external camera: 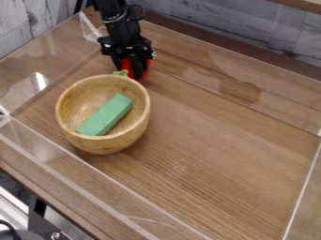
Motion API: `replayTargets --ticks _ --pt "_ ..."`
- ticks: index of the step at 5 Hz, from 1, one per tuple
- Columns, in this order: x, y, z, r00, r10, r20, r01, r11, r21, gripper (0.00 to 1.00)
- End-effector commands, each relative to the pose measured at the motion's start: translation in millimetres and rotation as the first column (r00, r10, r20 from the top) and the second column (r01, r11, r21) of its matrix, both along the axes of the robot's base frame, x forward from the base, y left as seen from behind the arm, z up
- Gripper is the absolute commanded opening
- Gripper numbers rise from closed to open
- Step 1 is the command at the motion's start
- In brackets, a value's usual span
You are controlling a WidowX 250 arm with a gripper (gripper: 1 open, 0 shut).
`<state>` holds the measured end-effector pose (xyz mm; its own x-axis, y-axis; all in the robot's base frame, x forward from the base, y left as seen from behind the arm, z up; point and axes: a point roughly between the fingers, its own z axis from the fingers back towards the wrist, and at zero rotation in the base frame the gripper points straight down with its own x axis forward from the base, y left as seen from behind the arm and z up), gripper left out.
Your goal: Move the red fruit to the left side of the table
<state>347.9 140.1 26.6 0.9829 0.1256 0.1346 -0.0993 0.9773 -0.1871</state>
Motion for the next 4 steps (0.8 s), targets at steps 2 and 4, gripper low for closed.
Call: replayTargets --ticks 2,4 --pt "2.5 31.2 35.4 0.997 0.050 0.062 -0.050 0.999 0.007 0.00" --pt "-2.1 54.6 36.1 0.994 0.095 0.051 -0.095 0.995 0.003 0.00"
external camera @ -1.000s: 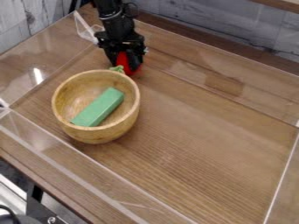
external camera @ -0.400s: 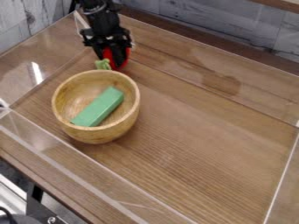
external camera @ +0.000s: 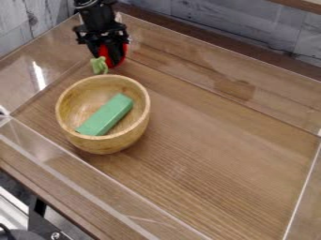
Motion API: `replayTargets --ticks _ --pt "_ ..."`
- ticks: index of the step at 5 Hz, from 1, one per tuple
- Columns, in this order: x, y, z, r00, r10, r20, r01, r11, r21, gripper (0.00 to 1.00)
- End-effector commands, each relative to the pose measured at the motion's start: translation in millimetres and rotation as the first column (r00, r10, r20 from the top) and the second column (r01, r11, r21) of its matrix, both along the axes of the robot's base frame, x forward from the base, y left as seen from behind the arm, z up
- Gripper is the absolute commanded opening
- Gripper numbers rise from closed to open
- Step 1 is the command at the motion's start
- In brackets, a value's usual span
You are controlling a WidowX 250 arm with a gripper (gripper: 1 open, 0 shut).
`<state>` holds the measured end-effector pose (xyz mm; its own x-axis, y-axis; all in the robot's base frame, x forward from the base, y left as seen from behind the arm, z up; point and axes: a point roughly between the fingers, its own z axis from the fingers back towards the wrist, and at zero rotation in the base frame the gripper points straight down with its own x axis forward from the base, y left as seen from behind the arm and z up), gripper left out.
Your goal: Move the red fruit to the left side of the table
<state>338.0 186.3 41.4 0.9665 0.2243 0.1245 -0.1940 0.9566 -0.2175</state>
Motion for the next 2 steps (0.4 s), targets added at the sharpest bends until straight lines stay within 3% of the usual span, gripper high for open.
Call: replayTargets --ticks 1,2 --pt "4.6 16.3 21.9 0.999 0.017 0.046 -0.019 0.999 0.036 0.00" --pt "3.1 23.9 19.0 0.999 0.028 0.037 -0.029 0.999 0.037 0.00"
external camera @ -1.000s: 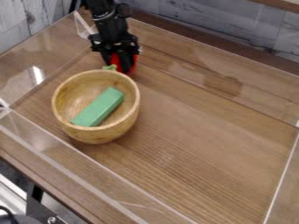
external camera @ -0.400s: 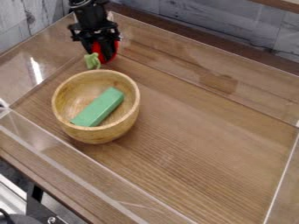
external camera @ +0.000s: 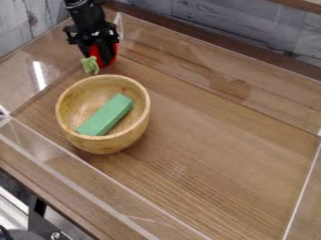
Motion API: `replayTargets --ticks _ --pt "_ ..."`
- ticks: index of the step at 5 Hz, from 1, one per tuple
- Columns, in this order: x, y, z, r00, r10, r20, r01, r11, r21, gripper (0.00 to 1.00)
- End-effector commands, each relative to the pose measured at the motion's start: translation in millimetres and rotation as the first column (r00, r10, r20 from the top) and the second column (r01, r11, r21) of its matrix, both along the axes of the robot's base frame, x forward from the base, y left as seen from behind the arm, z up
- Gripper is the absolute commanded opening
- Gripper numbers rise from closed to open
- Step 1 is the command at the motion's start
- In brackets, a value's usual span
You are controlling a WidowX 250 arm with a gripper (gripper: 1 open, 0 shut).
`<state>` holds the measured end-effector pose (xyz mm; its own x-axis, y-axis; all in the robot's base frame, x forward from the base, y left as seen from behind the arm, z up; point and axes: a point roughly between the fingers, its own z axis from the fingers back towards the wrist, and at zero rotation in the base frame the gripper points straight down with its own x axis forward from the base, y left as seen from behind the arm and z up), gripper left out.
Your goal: Move the red fruit to the left side of the table
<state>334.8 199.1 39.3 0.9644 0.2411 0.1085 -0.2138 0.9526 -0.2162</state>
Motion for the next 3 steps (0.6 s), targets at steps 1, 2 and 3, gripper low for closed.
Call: replayTargets --ticks 1,2,3 --pt "5.1 16.6 18.8 0.999 0.021 0.043 -0.023 0.999 0.040 0.00" --pt "4.4 18.7 16.8 0.999 0.031 0.034 -0.032 0.999 0.038 1.00" --pt "2.7 19.2 21.4 0.998 0.041 0.036 -0.042 0.999 0.032 0.00"
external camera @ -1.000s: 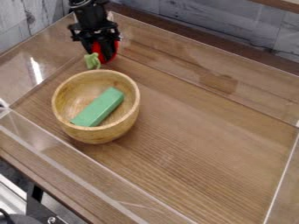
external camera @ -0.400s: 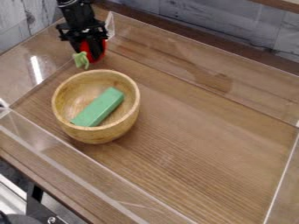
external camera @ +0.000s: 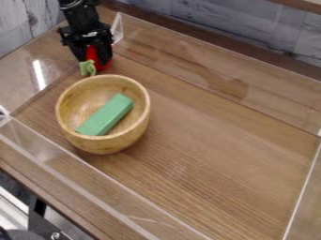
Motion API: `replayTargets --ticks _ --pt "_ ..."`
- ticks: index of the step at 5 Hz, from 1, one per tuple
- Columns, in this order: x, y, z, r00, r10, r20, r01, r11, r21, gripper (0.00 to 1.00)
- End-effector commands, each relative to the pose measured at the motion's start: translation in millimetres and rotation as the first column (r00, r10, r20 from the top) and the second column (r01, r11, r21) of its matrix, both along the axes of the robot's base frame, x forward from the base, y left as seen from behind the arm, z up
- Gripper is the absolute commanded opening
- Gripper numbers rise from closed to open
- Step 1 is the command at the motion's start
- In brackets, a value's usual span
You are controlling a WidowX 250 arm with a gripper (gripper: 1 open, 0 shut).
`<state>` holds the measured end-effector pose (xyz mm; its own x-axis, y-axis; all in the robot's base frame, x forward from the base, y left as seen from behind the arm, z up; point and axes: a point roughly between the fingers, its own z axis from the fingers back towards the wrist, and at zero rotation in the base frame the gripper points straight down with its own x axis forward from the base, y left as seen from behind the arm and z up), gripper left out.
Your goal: Move the red fruit to the left side of the table
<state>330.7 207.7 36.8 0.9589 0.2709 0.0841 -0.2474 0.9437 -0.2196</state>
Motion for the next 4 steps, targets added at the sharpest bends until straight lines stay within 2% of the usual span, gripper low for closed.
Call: replayTargets --ticks 1,2,3,4 --pt "4.7 11.6 31.8 0.998 0.018 0.066 -0.020 0.999 0.035 0.00" --pt "3.8 12.7 30.8 0.998 0.025 0.060 -0.027 0.999 0.033 1.00" --pt "2.7 12.6 34.0 0.998 0.031 0.060 -0.032 0.999 0.029 0.00" --pt "1.2 13.4 42.4 0.997 0.036 0.070 -0.038 0.999 0.022 0.00"
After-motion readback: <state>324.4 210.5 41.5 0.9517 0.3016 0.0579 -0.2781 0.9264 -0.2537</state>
